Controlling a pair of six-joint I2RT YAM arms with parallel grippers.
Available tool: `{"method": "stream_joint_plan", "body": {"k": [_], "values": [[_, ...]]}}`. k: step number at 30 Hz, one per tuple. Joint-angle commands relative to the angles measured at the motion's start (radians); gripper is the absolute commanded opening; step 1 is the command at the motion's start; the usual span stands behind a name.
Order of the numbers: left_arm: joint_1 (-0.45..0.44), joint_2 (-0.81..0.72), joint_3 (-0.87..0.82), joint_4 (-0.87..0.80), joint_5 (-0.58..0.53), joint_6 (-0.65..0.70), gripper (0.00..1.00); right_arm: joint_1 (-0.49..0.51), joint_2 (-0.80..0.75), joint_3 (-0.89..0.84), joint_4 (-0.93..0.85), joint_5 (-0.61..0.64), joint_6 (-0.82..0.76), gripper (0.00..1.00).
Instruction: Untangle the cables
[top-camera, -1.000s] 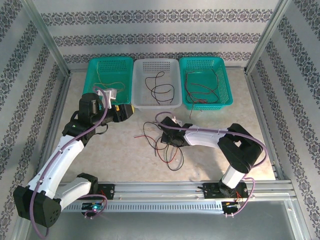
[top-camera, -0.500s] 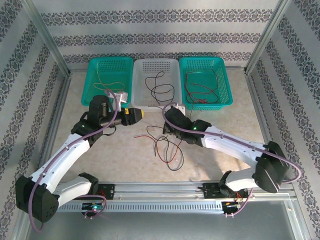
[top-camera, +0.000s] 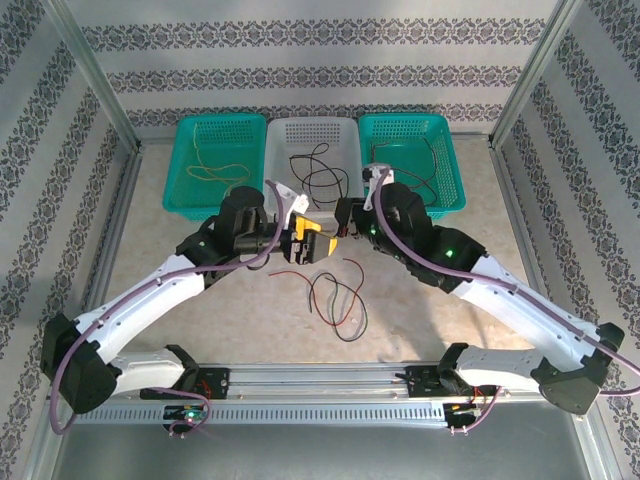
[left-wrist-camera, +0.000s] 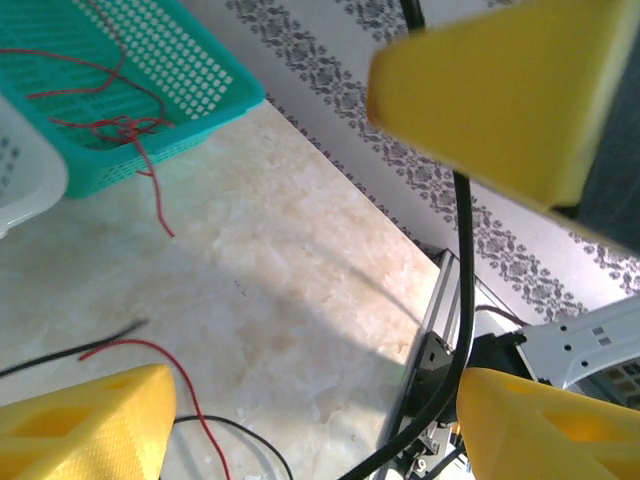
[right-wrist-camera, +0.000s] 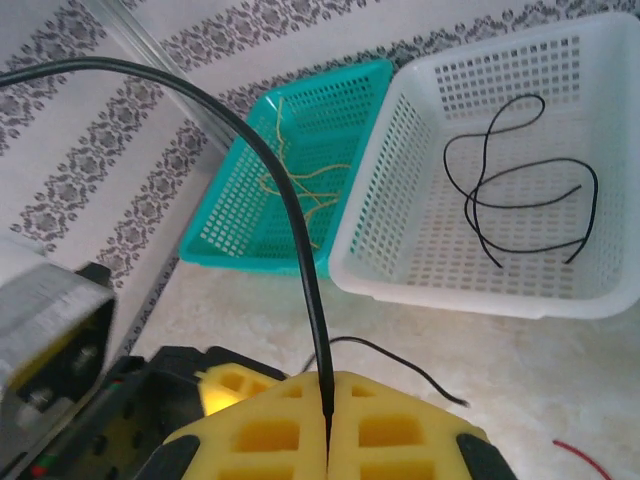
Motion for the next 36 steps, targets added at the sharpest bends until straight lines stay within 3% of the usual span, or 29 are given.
{"method": "stream_joint_plan", "body": {"k": [1,8,16,22,28,36], "values": [[-0.023,0.023,0.044,0.026,0.032,0.093,0.77,-0.008,-0.026,0.052,-0.024,-0.025,-0.053,0.0],[-0.07,0.072,0.077,0.006,0.084,0.105,0.6,-0.013,-0.048,0.088,-0.039,-0.025,-0.069,0.0],[-0.087,0.056,0.051,0.062,-0.034,0.05,0.18,-0.014,-0.089,0.078,0.016,0.003,-0.04,0.0],[-0.085,0.024,0.0,0.207,-0.085,-0.077,0.02,-0.014,-0.131,-0.002,0.066,0.02,0.035,0.0],[-0.085,0.003,-0.076,0.386,-0.125,-0.209,0.0,-0.044,-0.206,-0.188,0.229,0.011,0.199,0.0],[-0.082,0.009,-0.075,0.453,-0.086,-0.276,0.0,-0.076,-0.194,-0.181,0.172,-0.013,0.227,0.1]]}}
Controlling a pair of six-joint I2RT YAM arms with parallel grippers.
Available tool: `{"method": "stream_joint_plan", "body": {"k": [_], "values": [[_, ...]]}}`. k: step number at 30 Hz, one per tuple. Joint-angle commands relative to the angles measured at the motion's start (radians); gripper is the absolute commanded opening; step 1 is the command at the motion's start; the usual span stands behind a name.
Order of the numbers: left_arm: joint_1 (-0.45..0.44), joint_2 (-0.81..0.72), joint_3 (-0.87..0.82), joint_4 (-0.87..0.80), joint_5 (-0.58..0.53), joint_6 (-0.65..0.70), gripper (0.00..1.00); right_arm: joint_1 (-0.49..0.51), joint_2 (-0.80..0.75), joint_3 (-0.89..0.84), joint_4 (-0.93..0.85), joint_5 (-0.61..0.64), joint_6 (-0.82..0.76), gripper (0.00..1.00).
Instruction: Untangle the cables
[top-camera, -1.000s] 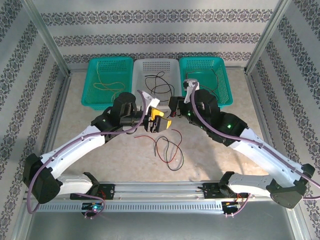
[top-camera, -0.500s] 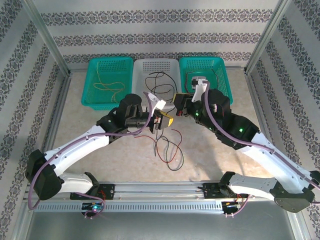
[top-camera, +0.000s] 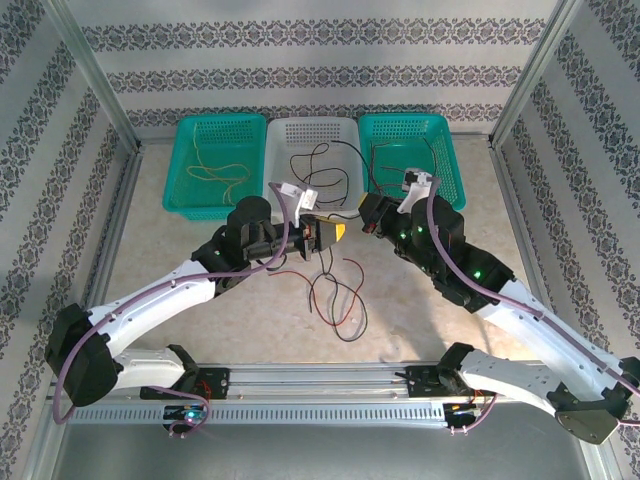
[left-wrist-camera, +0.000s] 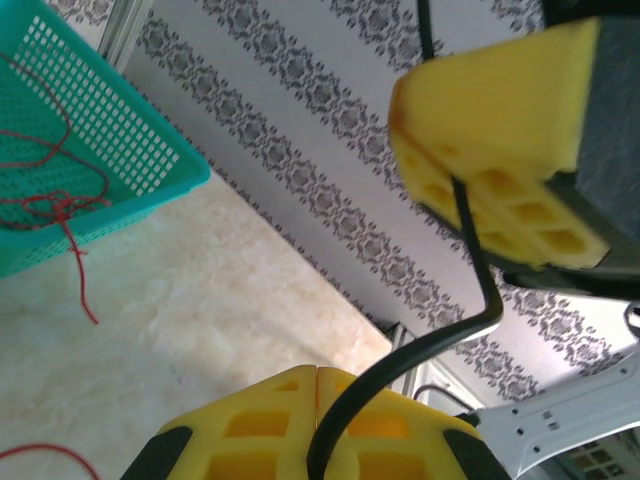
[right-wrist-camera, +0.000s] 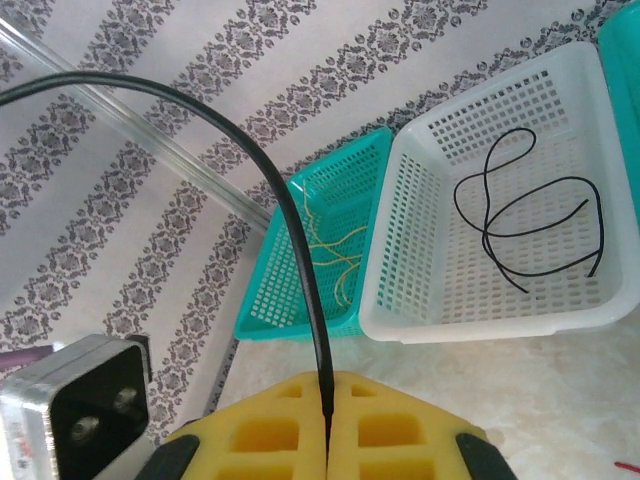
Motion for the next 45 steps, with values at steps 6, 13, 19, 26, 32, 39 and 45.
{"method": "stream_joint_plan", "body": {"k": [6,13,19,26,32,39,45], "values": [[0.056,-0.015,-0.013,0.171,0.048,-0.134,0.0,-0.011,-0.018,0.018,-0.081,0.012,0.002,0.38],[0.111,-0.021,0.029,0.126,0.068,-0.141,0.0,-0.011,-0.071,-0.033,-0.188,0.041,-0.008,0.57],[0.147,-0.015,0.049,0.196,0.14,-0.189,0.0,-0.013,-0.054,-0.085,-0.211,-0.039,0.016,0.62],[0.182,-0.009,0.039,0.286,0.143,-0.282,0.0,0.023,0.036,-0.082,-0.15,-0.142,-0.004,0.62],[0.205,0.027,0.04,0.463,0.238,-0.409,0.0,0.038,0.091,-0.08,-0.083,-0.192,-0.023,0.62],[0.206,0.098,0.078,0.675,0.404,-0.565,0.0,-0.008,0.153,-0.067,0.03,-0.331,-0.046,0.62],[0.205,0.107,0.103,0.727,0.495,-0.599,0.0,-0.053,0.22,-0.023,0.022,-0.414,-0.064,0.59]]}}
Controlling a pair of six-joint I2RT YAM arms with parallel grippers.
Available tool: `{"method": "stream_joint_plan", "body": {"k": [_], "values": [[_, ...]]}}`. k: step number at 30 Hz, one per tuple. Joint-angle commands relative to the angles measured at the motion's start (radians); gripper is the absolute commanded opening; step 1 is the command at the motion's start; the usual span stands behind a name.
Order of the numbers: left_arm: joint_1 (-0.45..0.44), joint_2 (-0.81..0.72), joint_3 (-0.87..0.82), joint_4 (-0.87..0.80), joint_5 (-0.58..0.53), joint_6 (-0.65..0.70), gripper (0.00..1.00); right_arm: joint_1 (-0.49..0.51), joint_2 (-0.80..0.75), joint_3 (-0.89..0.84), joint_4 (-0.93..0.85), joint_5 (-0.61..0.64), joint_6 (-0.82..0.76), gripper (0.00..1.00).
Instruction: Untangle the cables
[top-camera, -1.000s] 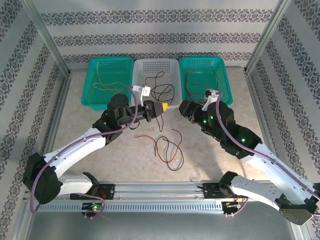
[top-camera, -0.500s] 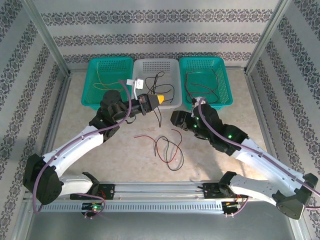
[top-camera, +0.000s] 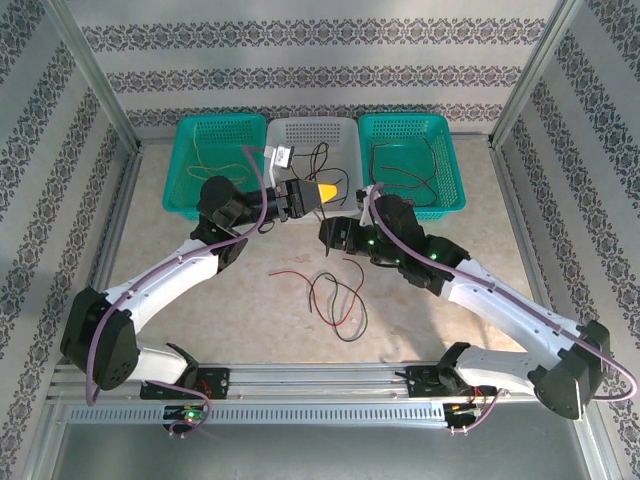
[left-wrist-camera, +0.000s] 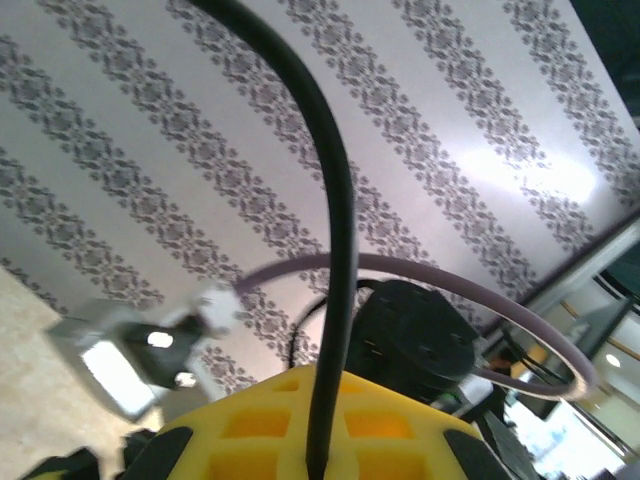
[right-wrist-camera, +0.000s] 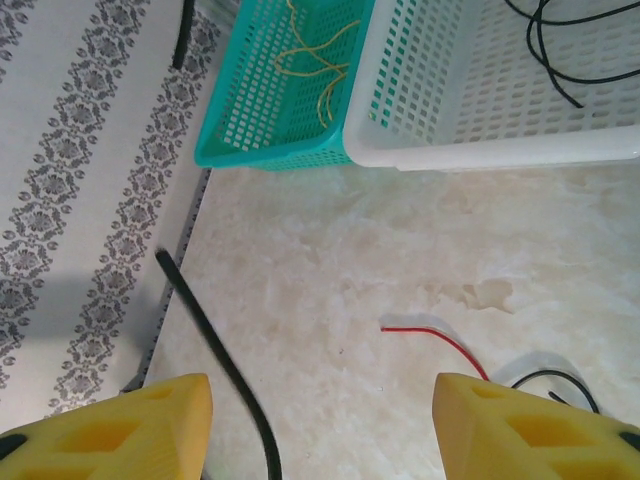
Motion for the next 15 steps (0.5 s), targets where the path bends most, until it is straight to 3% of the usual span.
{"method": "stream_joint_plan", "body": {"k": [1,5,8,15], "values": [[0.008,-0.015,0.045,0.122,0.088,-0.037,0.0,-0.019,0.021,0.036,0.036,-0.08,-0.017,0.59],[0.01,-0.025,0.053,0.098,0.096,-0.006,0.0,-0.023,0.03,0.025,0.073,-0.1,-0.009,0.5],[0.01,-0.037,0.062,0.043,0.093,0.04,0.0,-0.039,0.016,0.012,0.068,-0.076,0.005,0.28],[0.013,-0.106,0.063,-0.068,0.038,0.186,0.0,-0.128,-0.019,-0.08,0.046,-0.026,0.127,0.12]]}}
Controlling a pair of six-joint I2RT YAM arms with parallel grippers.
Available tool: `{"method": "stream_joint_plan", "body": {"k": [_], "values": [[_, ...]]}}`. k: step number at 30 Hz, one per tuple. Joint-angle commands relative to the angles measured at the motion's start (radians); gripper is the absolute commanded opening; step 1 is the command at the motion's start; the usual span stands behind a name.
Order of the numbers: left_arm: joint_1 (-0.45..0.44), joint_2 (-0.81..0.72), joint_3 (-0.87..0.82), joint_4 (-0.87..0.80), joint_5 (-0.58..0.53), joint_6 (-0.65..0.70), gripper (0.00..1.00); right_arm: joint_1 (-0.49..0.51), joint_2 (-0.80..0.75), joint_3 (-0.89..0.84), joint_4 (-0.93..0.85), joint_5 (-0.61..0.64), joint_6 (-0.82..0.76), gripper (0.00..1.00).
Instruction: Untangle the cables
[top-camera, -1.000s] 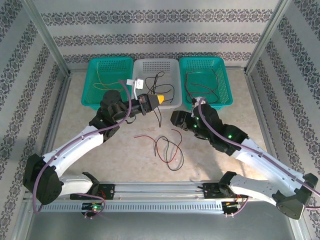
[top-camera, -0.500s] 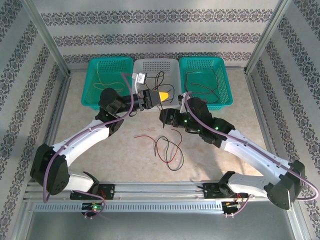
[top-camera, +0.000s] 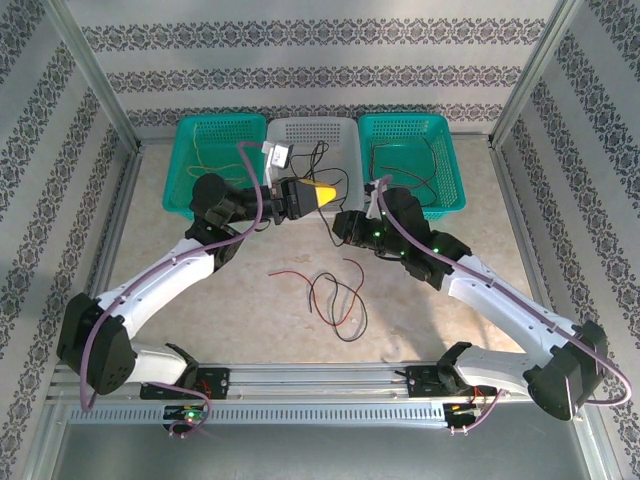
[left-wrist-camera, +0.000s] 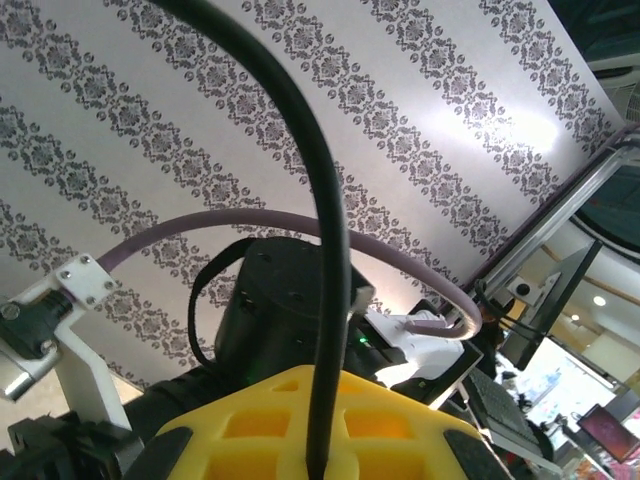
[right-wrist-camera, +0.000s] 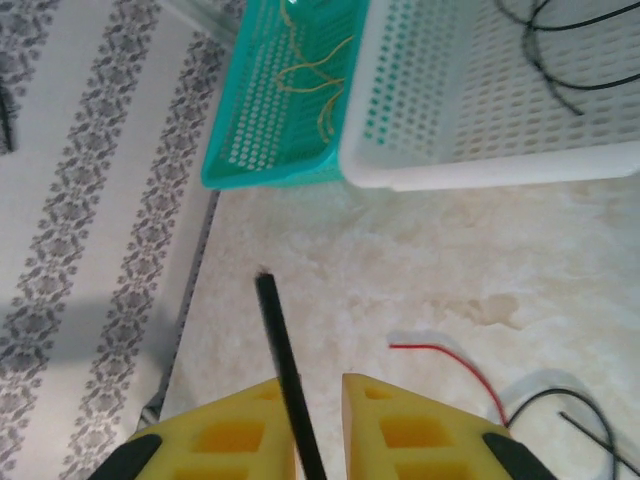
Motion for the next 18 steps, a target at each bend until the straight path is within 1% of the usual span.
{"method": "stream_joint_plan", "body": {"k": [1,3,6,8,11,12,14,16,18], "values": [[0.013,-0.091,0.013,-0.064,-0.062,0.159,0.0,-0.037,-0.021,-0.065,0.011,0.028,0.096,0.11],[0.013,-0.137,-0.001,-0.151,-0.145,0.257,0.0,-0.029,-0.026,-0.105,0.074,0.011,0.13,0.1],[0.013,-0.171,-0.014,-0.217,-0.228,0.334,0.0,0.011,-0.024,-0.117,0.097,0.025,0.143,0.16],[0.013,-0.17,-0.008,-0.244,-0.259,0.353,0.0,0.029,-0.031,-0.12,0.083,0.05,0.141,0.24],[0.017,-0.149,0.018,-0.31,-0.297,0.371,0.0,0.031,-0.07,-0.137,0.051,0.083,0.134,0.42],[0.021,-0.141,0.028,-0.337,-0.315,0.374,0.0,0.029,-0.089,-0.141,0.03,0.1,0.128,0.47],[0.029,-0.121,0.054,-0.413,-0.364,0.395,0.0,0.02,-0.129,-0.139,-0.029,0.127,0.098,0.53],[0.039,-0.09,0.111,-0.554,-0.43,0.444,0.0,0.01,-0.171,-0.115,-0.149,0.186,0.056,0.55],[0.048,-0.029,0.2,-0.731,-0.484,0.526,0.0,0.005,-0.221,-0.097,-0.269,0.258,0.018,0.56]]}}
